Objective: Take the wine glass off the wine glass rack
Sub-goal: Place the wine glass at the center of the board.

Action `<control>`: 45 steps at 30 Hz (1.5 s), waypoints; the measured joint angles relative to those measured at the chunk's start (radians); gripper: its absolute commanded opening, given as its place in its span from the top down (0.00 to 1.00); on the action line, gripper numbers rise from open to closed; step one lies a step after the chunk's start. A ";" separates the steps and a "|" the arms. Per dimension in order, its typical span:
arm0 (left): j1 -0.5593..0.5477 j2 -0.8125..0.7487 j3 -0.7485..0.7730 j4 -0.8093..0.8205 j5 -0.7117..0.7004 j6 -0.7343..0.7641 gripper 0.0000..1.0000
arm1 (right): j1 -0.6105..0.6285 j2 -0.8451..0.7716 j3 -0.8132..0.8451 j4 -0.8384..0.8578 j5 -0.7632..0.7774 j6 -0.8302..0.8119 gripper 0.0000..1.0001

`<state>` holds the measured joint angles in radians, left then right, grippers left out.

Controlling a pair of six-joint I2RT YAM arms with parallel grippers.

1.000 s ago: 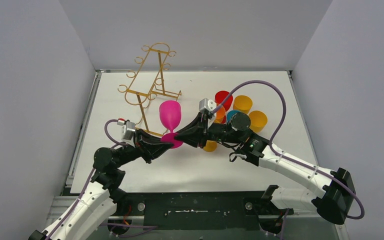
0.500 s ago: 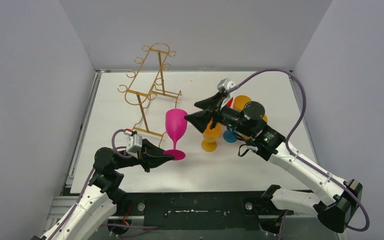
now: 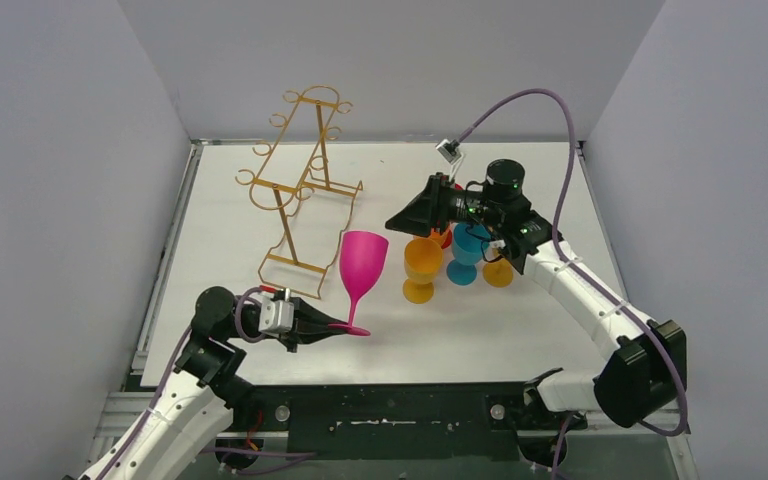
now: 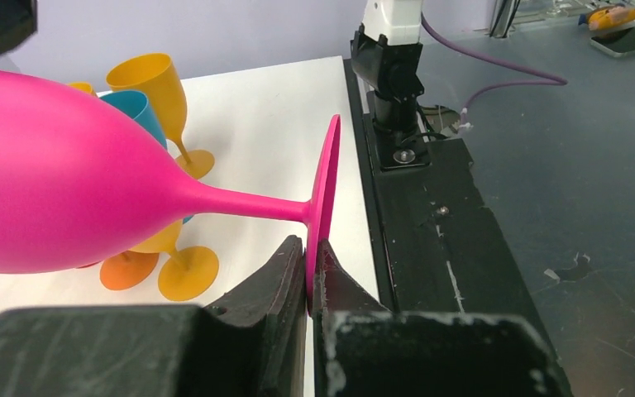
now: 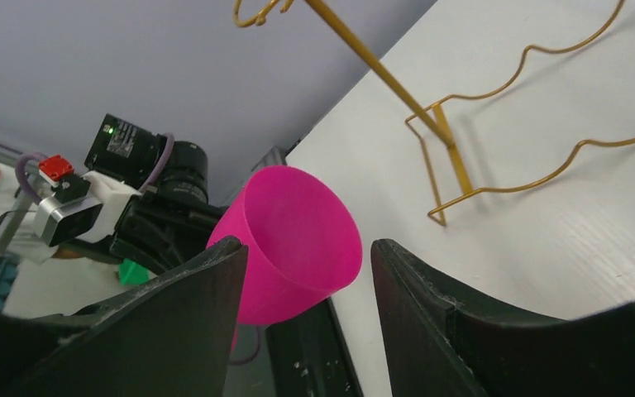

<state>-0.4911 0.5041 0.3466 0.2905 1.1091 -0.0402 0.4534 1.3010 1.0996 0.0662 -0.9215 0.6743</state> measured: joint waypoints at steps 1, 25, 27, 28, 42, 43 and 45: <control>0.000 0.000 0.006 -0.017 0.000 0.022 1.00 | 0.000 0.014 0.000 -0.001 -0.034 0.018 0.44; 0.000 0.033 0.042 -0.108 0.095 0.141 1.00 | 0.110 0.187 0.233 -0.196 -0.298 -0.006 0.50; 0.000 0.033 0.042 -0.109 0.097 0.145 1.00 | 0.112 0.188 0.249 -0.237 -0.301 -0.031 0.52; 0.000 0.033 0.043 -0.113 0.099 0.150 1.00 | 0.114 0.189 0.253 -0.251 -0.303 -0.038 0.52; 0.000 0.038 0.067 -0.230 0.100 0.232 1.00 | 0.150 0.263 0.303 -0.450 -0.323 -0.165 0.73; 0.000 0.040 0.069 -0.242 0.100 0.241 1.00 | 0.150 0.263 0.303 -0.449 -0.327 -0.163 0.74; 0.000 0.043 0.076 -0.266 0.100 0.262 1.00 | 0.149 0.263 0.303 -0.441 -0.336 -0.151 0.78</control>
<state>-0.4908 0.5472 0.4225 0.0246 1.2087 0.2218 0.6025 1.5642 1.4029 -0.3748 -1.2575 0.5236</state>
